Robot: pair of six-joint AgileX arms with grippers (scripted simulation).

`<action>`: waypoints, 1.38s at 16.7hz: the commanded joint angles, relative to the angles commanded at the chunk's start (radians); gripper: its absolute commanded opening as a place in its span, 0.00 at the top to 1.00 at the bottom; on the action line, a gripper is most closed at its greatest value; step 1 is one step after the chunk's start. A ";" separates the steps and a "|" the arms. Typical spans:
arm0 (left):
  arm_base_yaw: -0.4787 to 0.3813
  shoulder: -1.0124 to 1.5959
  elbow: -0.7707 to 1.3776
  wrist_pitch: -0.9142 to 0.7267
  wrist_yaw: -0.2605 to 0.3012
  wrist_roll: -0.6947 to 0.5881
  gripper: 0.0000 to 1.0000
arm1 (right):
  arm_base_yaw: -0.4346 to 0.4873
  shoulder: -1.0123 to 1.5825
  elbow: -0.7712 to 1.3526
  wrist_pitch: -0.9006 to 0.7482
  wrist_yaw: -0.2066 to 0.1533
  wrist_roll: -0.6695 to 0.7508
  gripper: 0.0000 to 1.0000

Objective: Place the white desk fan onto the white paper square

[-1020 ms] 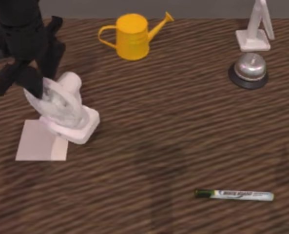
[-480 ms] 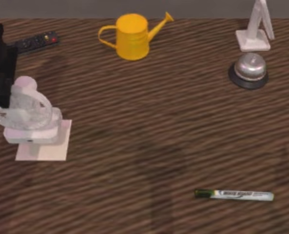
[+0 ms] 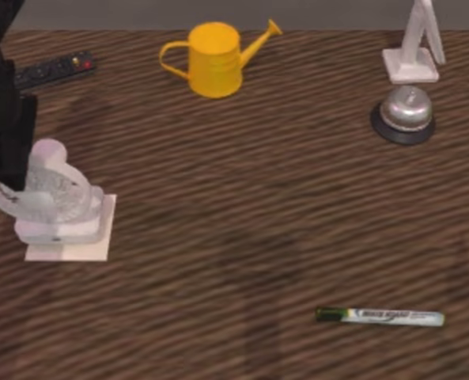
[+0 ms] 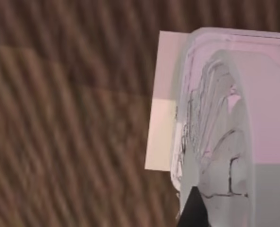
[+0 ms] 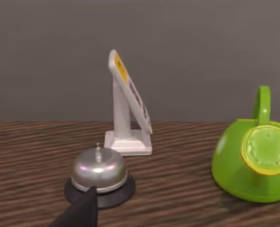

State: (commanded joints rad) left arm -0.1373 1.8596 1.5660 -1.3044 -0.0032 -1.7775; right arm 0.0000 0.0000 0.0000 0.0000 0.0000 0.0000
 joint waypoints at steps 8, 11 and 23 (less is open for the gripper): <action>-0.001 0.003 -0.011 0.012 0.000 -0.001 0.70 | 0.000 0.000 0.000 0.000 0.000 0.000 0.00; -0.001 0.003 -0.011 0.012 0.000 -0.001 0.47 | 0.000 0.000 0.000 0.000 0.000 0.000 0.00; -0.001 0.003 -0.011 0.012 0.000 -0.001 0.00 | 0.000 0.000 0.000 0.000 0.000 0.000 0.00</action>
